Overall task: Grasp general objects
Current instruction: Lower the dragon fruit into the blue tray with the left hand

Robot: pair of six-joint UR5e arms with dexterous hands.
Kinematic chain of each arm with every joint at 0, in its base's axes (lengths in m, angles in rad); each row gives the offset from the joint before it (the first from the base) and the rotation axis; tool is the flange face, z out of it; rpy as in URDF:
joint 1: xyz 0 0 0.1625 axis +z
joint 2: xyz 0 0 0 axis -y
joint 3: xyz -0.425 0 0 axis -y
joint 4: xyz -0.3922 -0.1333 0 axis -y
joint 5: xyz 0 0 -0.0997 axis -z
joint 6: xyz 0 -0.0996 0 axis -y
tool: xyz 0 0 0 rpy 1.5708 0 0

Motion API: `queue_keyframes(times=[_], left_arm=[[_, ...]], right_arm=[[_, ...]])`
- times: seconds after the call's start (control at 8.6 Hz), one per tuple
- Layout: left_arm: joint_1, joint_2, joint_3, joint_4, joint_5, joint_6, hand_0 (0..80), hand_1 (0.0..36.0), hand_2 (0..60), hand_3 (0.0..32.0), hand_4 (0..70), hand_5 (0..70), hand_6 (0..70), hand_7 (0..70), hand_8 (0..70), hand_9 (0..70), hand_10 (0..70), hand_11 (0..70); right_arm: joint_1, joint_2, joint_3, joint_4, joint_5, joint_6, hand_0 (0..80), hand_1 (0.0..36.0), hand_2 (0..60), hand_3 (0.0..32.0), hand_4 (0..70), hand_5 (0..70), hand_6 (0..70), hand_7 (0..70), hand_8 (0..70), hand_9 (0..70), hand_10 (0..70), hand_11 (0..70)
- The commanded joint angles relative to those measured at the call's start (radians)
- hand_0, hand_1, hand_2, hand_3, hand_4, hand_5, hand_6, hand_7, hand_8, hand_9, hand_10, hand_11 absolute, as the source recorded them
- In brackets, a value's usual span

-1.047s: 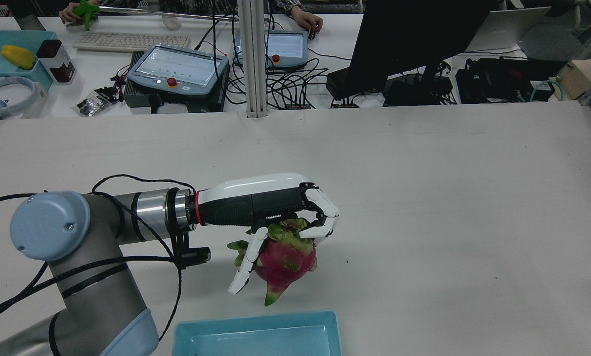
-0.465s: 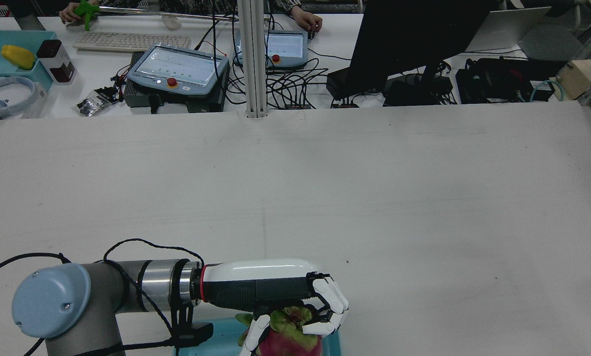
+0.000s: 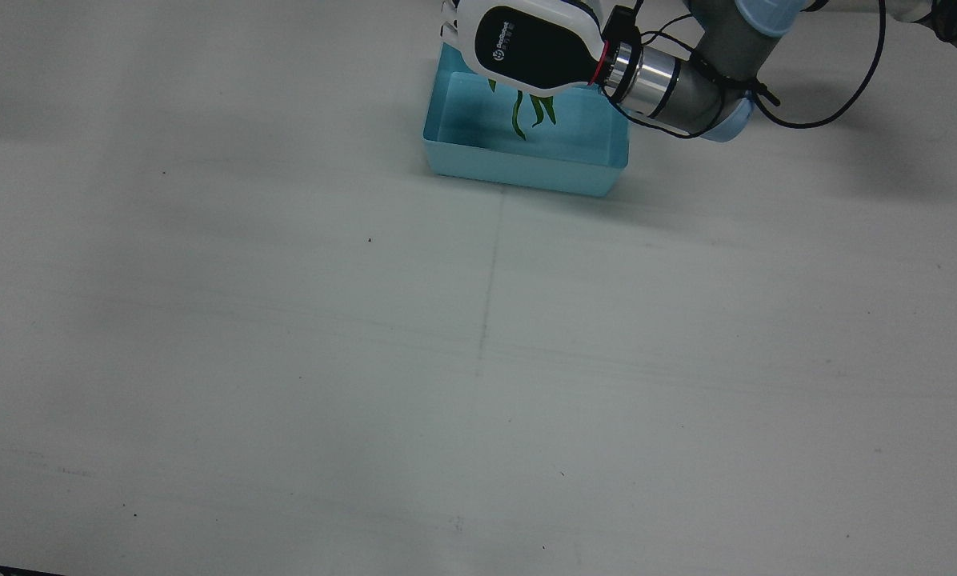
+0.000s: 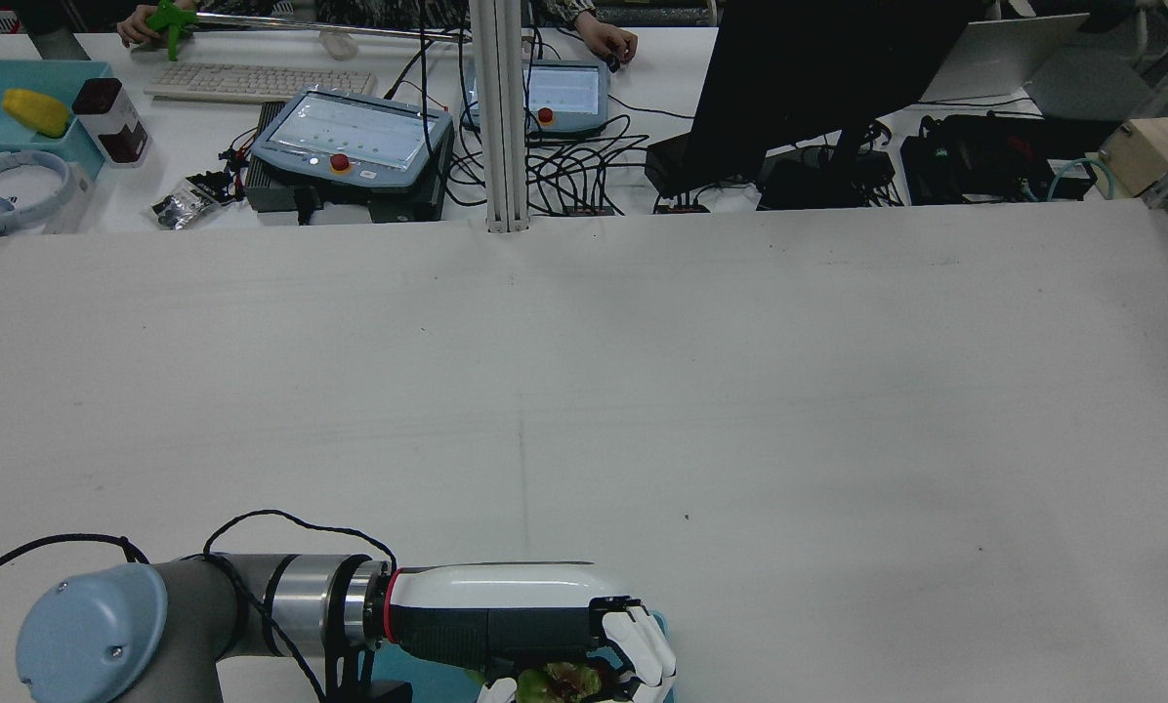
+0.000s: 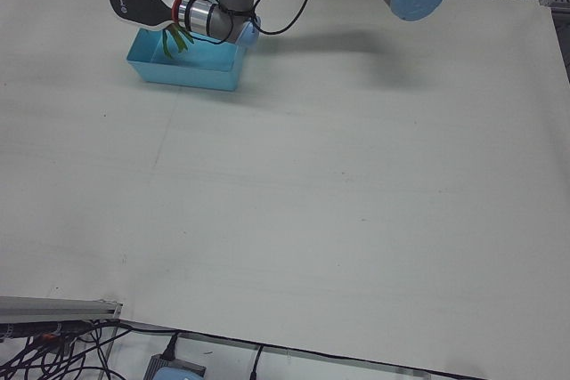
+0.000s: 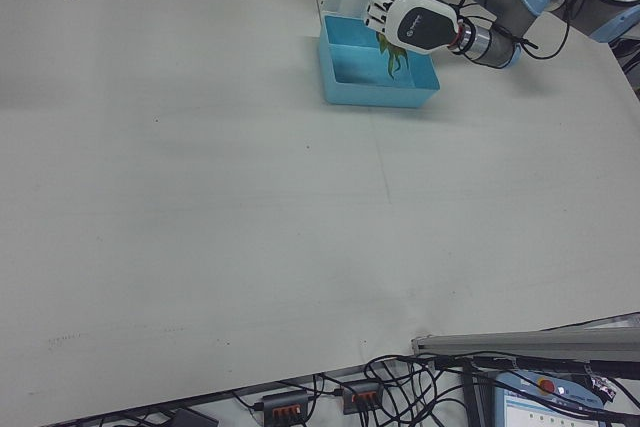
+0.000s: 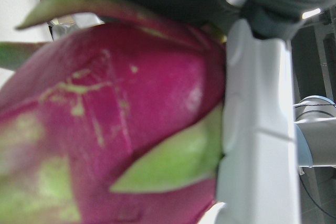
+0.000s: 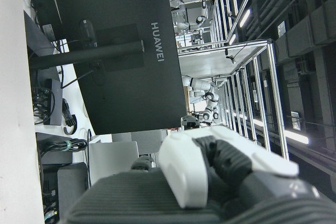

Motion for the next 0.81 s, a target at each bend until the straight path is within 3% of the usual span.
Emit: queue_keyframes(times=[0.0, 0.12, 0.23, 0.35, 0.47, 0.7], left_arm=[[0.033, 0.031, -0.002, -0.058, 0.008, 0.007, 80.0, 36.0, 60.0, 0.0, 44.2, 70.0, 70.0, 70.0, 70.0, 70.0, 70.0, 70.0], [0.033, 0.036, -0.002, -0.061, 0.008, 0.007, 80.0, 36.0, 60.0, 0.0, 33.9, 70.0, 70.0, 70.0, 70.0, 70.0, 61.0, 70.0], [0.032, 0.046, -0.002, -0.064, 0.01, 0.007, 80.0, 36.0, 60.0, 0.0, 25.4, 70.0, 58.7, 70.0, 54.6, 62.2, 35.8, 53.6], [0.032, 0.054, -0.002, -0.064, 0.01, 0.007, 80.0, 36.0, 60.0, 0.0, 21.4, 70.0, 44.7, 66.0, 41.7, 45.0, 29.8, 46.3], [0.03, 0.063, -0.002, -0.064, 0.01, 0.007, 80.0, 36.0, 60.0, 0.0, 17.9, 70.0, 33.5, 45.1, 33.4, 33.3, 25.0, 40.3], [0.028, 0.08, -0.002, -0.065, 0.01, 0.007, 80.0, 36.0, 60.0, 0.0, 15.1, 70.0, 29.0, 36.0, 30.4, 28.9, 21.9, 36.1]], right_arm=[[0.0, 0.0, 0.001, 0.0, 0.0, 0.0, 0.0, 0.0, 0.0, 0.0, 0.0, 0.0, 0.0, 0.0, 0.0, 0.0, 0.0, 0.0], [0.0, 0.0, 0.0, 0.0, 0.0, 0.0, 0.0, 0.0, 0.0, 0.0, 0.0, 0.0, 0.0, 0.0, 0.0, 0.0, 0.0, 0.0], [0.0, 0.0, 0.0, 0.0, 0.0, 0.0, 0.0, 0.0, 0.0, 0.0, 0.0, 0.0, 0.0, 0.0, 0.0, 0.0, 0.0, 0.0], [0.0, 0.0, 0.0, 0.0, 0.0, 0.0, 0.0, 0.0, 0.0, 0.0, 0.0, 0.0, 0.0, 0.0, 0.0, 0.0, 0.0, 0.0], [0.0, 0.0, 0.0, 0.0, 0.0, 0.0, 0.0, 0.0, 0.0, 0.0, 0.0, 0.0, 0.0, 0.0, 0.0, 0.0, 0.0, 0.0], [0.0, 0.0, 0.0, 0.0, 0.0, 0.0, 0.0, 0.0, 0.0, 0.0, 0.0, 0.0, 0.0, 0.0, 0.0, 0.0, 0.0, 0.0]])
